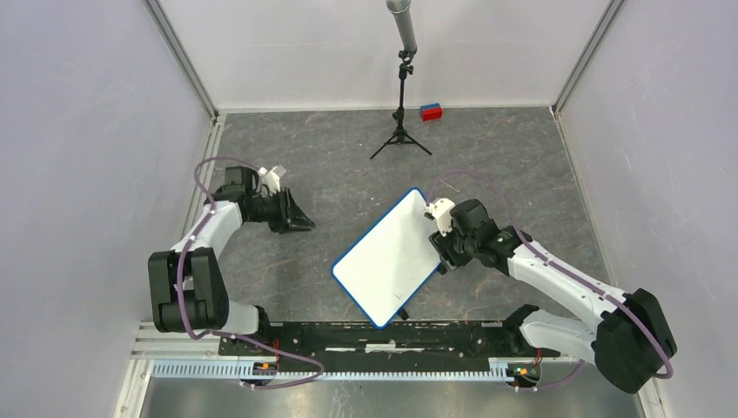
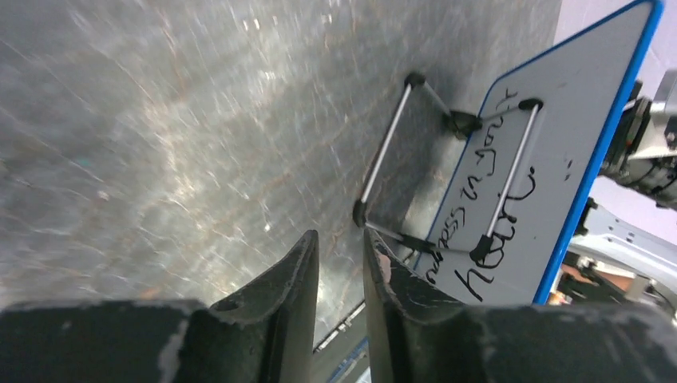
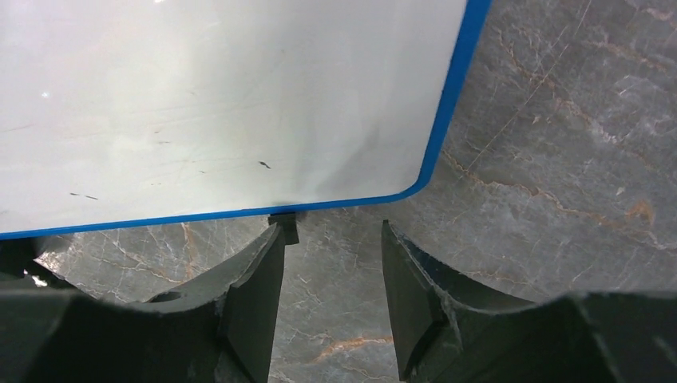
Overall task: Write a sentence on the whiteboard
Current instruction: Move the whiteboard to the center of the board.
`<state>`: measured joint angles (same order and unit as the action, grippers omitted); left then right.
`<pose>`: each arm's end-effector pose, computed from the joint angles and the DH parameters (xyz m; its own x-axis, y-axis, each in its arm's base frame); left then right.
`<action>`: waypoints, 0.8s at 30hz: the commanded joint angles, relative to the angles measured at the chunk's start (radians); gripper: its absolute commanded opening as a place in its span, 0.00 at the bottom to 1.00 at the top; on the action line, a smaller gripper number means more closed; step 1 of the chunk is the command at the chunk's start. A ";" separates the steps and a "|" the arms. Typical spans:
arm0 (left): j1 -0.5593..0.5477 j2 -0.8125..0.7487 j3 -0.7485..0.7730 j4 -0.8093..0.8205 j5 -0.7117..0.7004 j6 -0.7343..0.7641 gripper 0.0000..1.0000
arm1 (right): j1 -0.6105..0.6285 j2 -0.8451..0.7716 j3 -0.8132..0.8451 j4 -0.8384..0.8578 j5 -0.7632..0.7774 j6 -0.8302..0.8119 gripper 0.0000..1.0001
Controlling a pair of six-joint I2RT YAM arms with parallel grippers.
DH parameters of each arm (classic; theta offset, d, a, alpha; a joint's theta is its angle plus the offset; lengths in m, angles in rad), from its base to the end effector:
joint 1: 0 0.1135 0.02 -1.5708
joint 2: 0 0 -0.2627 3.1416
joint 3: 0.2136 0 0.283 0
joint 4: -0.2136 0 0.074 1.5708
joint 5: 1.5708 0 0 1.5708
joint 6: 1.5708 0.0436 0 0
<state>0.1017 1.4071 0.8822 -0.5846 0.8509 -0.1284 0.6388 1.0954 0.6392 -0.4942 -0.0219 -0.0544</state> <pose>0.2941 -0.0029 0.1940 -0.9176 -0.1785 -0.3552 0.1498 0.6726 -0.7247 0.1944 0.1456 0.1834 -0.6193 -0.5276 -0.5815 -0.6409 0.7675 -0.0138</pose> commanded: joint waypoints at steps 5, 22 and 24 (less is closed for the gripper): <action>-0.184 0.014 -0.109 0.123 0.006 -0.173 0.33 | -0.050 0.056 0.019 -0.022 -0.144 0.028 0.51; -0.387 0.065 -0.308 0.282 0.004 -0.372 0.34 | -0.056 0.000 -0.083 0.062 -0.232 0.042 0.70; -0.426 0.086 -0.313 0.300 0.026 -0.414 0.37 | -0.056 0.003 -0.089 0.079 -0.239 0.044 0.71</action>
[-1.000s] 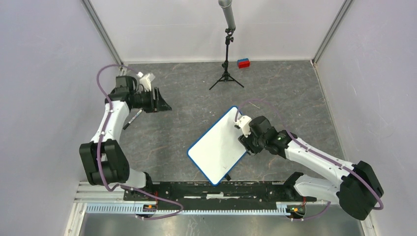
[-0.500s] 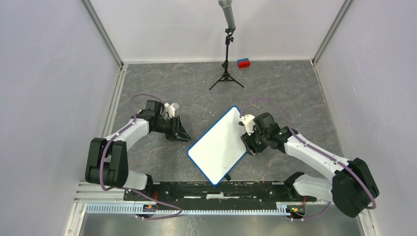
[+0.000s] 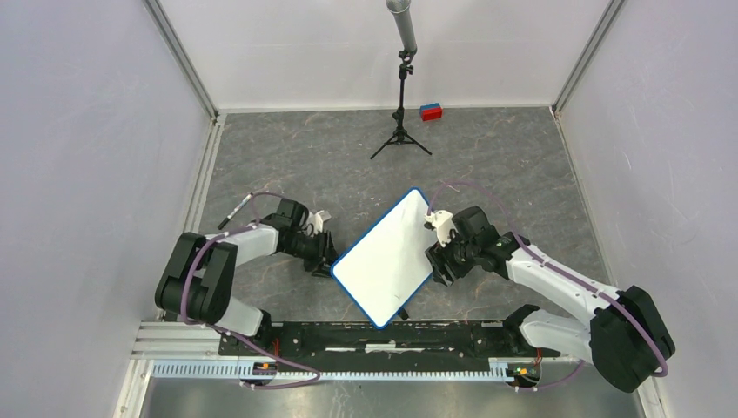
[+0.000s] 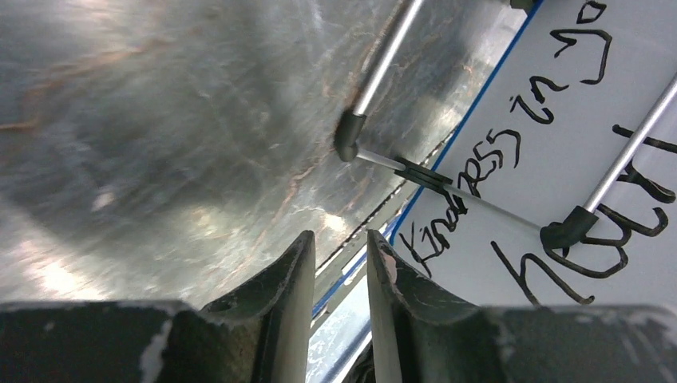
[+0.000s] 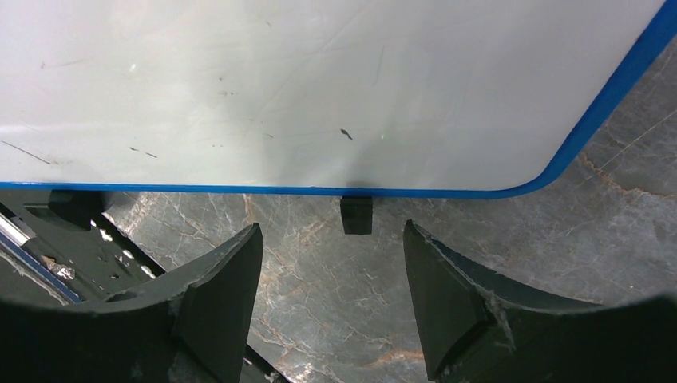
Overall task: Write a sentence on the whiteboard
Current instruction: Move the whiteboard to the center of the board.
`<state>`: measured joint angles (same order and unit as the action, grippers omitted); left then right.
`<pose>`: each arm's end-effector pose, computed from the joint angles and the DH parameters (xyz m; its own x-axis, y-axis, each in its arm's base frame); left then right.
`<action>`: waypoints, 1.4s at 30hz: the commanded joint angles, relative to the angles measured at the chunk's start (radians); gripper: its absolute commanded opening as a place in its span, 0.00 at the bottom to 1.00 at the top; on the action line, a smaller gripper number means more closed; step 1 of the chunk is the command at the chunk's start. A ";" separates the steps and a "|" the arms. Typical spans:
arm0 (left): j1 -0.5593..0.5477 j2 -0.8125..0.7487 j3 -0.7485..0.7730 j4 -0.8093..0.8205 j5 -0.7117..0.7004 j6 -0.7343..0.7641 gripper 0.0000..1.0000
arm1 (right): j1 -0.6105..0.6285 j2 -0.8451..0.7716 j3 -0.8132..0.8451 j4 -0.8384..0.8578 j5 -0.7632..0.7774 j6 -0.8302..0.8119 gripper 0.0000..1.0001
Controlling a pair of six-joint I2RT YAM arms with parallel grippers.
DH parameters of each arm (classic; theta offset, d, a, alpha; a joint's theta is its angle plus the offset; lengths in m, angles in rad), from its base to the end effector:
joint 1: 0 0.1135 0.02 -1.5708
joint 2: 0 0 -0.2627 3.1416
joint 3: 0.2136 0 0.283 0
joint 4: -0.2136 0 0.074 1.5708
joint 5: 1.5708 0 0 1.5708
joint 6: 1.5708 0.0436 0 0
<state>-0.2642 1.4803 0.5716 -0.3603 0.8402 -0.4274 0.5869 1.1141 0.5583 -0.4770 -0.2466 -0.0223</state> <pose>0.2273 -0.0951 0.0954 -0.9996 -0.0161 0.0243 -0.0290 0.6370 -0.7704 0.1859 0.1364 0.1545 -0.7006 -0.4919 -0.5170 -0.6570 0.7274 0.1981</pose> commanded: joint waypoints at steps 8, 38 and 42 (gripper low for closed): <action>-0.119 0.128 -0.023 0.186 0.077 -0.184 0.47 | -0.005 -0.014 -0.027 0.117 -0.064 0.008 0.71; -0.029 0.184 0.020 0.519 0.078 -0.305 0.64 | -0.003 -0.045 -0.055 0.093 -0.152 -0.008 0.82; 0.069 0.056 0.033 0.413 0.031 -0.244 0.77 | -0.006 -0.097 -0.025 0.062 -0.119 -0.011 0.98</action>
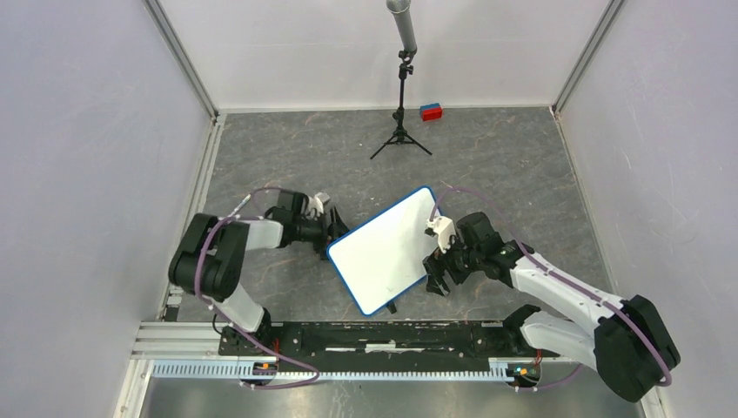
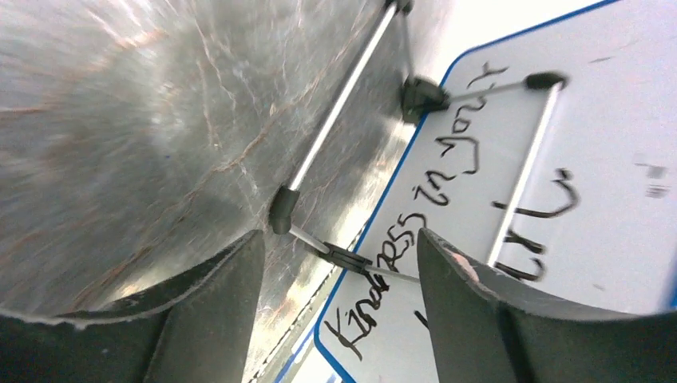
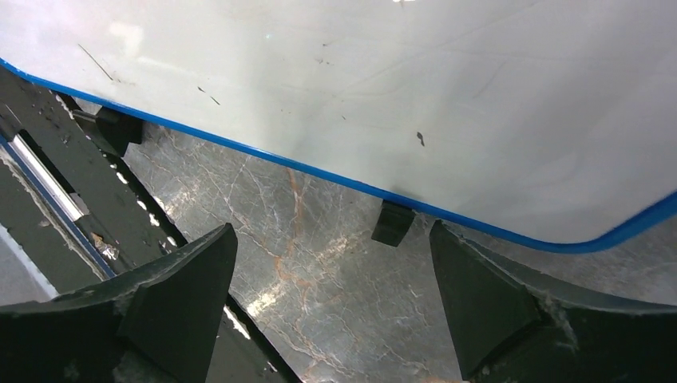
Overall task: Write a sentence on the whiteboard
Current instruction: Move the whiteboard to the center of the board, then open the whiteboard marker at the center of the board.
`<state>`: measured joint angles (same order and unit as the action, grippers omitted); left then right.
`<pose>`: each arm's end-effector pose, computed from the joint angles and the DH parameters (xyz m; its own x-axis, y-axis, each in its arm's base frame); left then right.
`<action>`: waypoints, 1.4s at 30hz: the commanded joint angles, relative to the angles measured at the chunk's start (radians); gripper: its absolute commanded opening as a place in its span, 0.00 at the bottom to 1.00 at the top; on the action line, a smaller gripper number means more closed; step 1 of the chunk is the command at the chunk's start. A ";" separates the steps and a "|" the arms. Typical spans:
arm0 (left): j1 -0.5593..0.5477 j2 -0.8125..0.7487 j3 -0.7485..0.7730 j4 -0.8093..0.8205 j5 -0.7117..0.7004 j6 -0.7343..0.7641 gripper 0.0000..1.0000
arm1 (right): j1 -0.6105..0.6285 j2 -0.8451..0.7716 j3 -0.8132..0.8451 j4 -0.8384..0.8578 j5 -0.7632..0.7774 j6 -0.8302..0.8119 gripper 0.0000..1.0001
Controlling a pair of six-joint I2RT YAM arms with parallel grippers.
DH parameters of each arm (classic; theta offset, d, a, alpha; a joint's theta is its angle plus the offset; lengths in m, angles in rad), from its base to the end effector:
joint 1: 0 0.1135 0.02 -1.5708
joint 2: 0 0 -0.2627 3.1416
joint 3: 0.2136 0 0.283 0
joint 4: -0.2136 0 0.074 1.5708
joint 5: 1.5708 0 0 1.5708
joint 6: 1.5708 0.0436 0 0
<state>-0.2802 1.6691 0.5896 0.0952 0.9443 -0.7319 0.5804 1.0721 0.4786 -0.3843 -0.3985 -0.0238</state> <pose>0.2634 -0.1126 0.0765 -0.9917 -0.1223 0.0392 -0.0938 0.4808 -0.8718 0.1755 0.1353 0.1446 -0.6769 -0.4701 -0.5663 -0.7030 0.6408 0.3084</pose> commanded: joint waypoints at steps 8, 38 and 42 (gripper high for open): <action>0.272 -0.299 0.247 -0.539 -0.204 0.438 0.89 | -0.075 -0.079 0.154 -0.121 -0.026 -0.049 0.98; 0.596 0.284 0.958 -1.030 -0.854 1.605 0.62 | -0.143 -0.037 0.481 -0.240 -0.296 -0.297 0.98; 0.602 0.314 0.946 -1.044 -0.787 1.627 0.61 | -0.149 -0.035 0.490 -0.226 -0.318 -0.283 0.98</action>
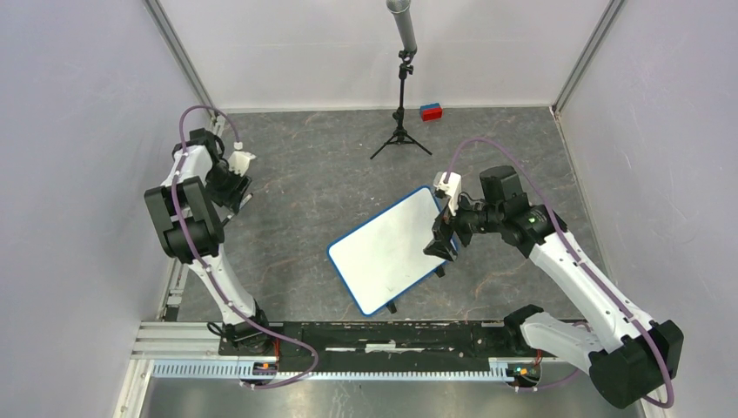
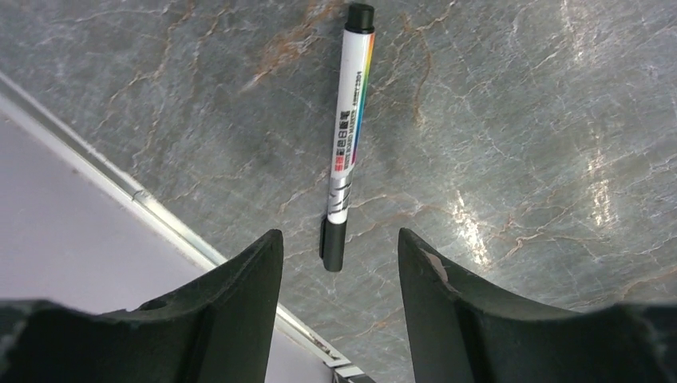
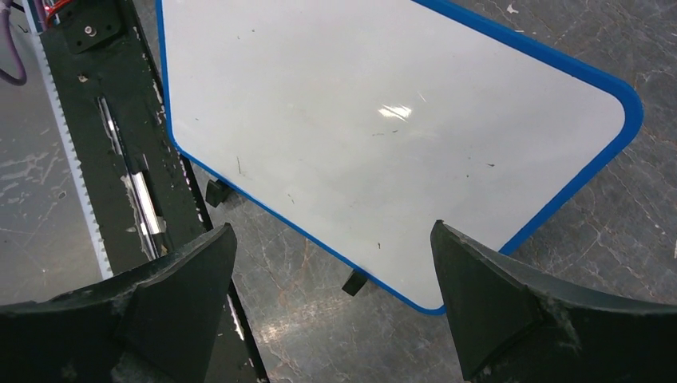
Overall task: Write a sentence on the whiteboard
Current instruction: Open the whiteboard marker at the center of the board.
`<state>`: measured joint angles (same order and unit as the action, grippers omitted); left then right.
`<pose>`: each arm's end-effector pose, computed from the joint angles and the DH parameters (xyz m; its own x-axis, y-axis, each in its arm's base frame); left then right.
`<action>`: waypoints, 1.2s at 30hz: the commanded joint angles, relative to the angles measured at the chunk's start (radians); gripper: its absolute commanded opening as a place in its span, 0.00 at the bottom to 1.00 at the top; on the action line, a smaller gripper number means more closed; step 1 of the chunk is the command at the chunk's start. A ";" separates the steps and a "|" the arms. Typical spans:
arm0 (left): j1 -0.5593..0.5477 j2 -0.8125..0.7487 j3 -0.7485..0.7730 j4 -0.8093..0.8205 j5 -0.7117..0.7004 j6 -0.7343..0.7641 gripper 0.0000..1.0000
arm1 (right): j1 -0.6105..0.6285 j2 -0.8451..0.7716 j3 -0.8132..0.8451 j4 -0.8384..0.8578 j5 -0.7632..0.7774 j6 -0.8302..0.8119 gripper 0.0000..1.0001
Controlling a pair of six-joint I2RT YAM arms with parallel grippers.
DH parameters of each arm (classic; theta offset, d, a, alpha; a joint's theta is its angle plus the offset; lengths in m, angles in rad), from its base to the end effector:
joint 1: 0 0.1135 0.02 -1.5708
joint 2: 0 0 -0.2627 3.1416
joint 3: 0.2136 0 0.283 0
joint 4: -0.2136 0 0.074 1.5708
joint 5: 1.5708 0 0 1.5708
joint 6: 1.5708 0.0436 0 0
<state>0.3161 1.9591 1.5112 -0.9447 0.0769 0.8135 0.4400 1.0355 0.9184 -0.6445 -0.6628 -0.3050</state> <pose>0.3960 0.1260 0.1753 -0.8584 0.4816 -0.1767 0.4757 0.8762 0.0769 0.2112 0.1291 0.2919 -0.3737 -0.4376 -0.8178 -0.8921 0.4111 0.1877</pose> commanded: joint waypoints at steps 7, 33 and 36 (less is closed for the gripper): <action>0.006 0.055 -0.041 0.047 0.148 0.082 0.50 | -0.016 0.026 0.067 0.051 -0.073 0.021 0.98; -0.294 -0.403 0.133 -0.260 0.472 -0.060 0.03 | -0.035 0.065 0.106 0.264 -0.125 0.277 0.96; -0.459 -0.495 0.154 -0.289 0.482 -0.079 0.02 | -0.036 0.078 0.120 0.297 -0.172 0.303 0.96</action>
<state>0.0277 1.6001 1.6173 -1.0904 0.4480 0.7914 0.4095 1.1034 0.9817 -0.4141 -0.7639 -0.0643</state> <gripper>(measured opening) 0.062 0.963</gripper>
